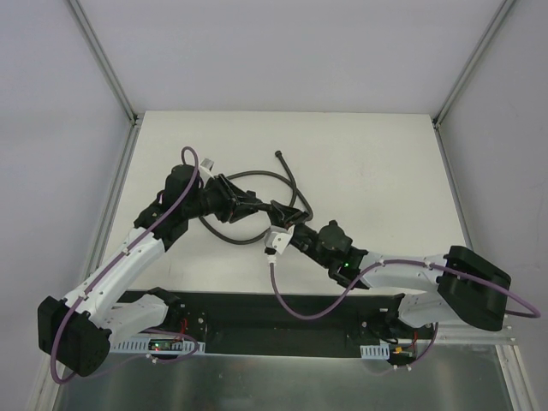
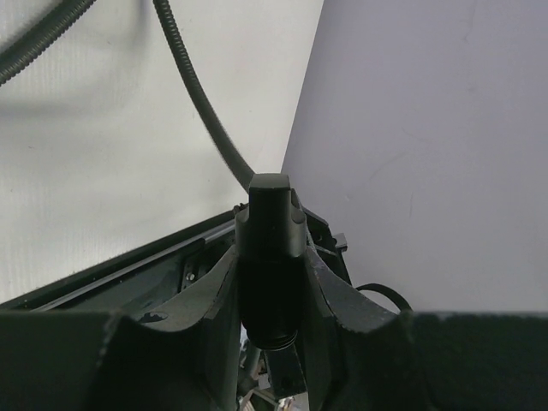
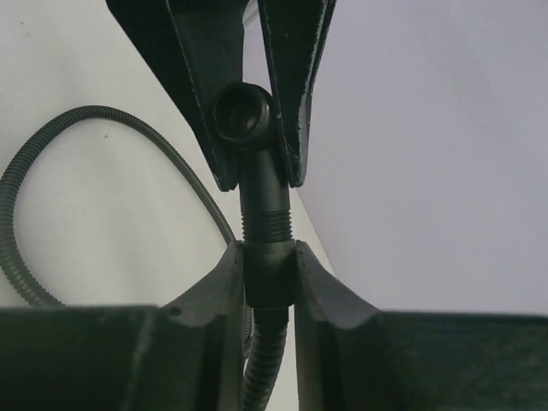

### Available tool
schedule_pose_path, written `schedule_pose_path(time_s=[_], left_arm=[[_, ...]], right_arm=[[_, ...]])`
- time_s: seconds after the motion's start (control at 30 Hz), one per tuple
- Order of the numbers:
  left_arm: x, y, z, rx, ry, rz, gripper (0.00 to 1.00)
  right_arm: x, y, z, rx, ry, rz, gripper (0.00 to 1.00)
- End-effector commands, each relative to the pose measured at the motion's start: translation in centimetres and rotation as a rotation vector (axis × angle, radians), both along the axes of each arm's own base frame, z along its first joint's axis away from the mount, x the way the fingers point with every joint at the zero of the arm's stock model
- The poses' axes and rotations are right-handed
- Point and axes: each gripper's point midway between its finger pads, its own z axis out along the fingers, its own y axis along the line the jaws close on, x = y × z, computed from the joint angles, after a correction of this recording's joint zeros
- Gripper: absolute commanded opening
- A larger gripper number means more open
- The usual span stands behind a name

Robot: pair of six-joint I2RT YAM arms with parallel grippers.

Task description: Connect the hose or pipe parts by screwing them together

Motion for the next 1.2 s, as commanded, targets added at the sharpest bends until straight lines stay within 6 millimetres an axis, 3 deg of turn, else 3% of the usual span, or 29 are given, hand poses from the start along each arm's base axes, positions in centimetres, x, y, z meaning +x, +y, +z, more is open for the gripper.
schedule_pose_path(time_s=[0.0,0.07,0.27,0.4,0.57,0.7,0.83,1.0,1.17], left_arm=[[-1.1,-0.9,2.6,-0.089,-0.016,-0.077,0.0],[-1.2,-1.0,2.1,-0.073,-0.034,-0.117,0.0],[-1.6,-2.0,0.8,-0.043,-0.107,-0.309,0.0],[-1.6,-2.5,0.8,0.004,-0.34,-0.494,0.0],[-0.8,-2.2,0.7,0.087,-0.592,-0.535,0.0],[0.3,-1.5,0.7,0.21,-0.9,-0.542,0.0],[-0.4,-0.7,0.0,0.29,-1.145,-0.609,0.0],[-2.2,-0.5,-1.8,0.33,-1.479,-0.792,0.0],[-1.0,0.0,-3.0,0.455,-1.584,-0.778,0.0]], right_arm=[[-0.4,0.9,3.9,0.128,-0.011,0.039,0.12],[-0.8,0.9,3.4,0.118,0.051,0.068,0.01],[-1.9,1.1,3.2,0.117,0.259,0.176,0.01],[-1.9,0.4,3.2,0.159,0.377,0.245,0.01],[-2.0,0.0,2.7,0.178,0.542,0.325,0.01],[-2.0,-0.4,2.3,0.195,0.64,0.407,0.01],[-2.6,-0.1,1.8,0.195,0.743,0.499,0.01],[-3.4,0.0,2.6,0.224,0.898,0.648,0.01],[-3.7,0.0,2.7,0.234,1.004,0.72,0.01]])
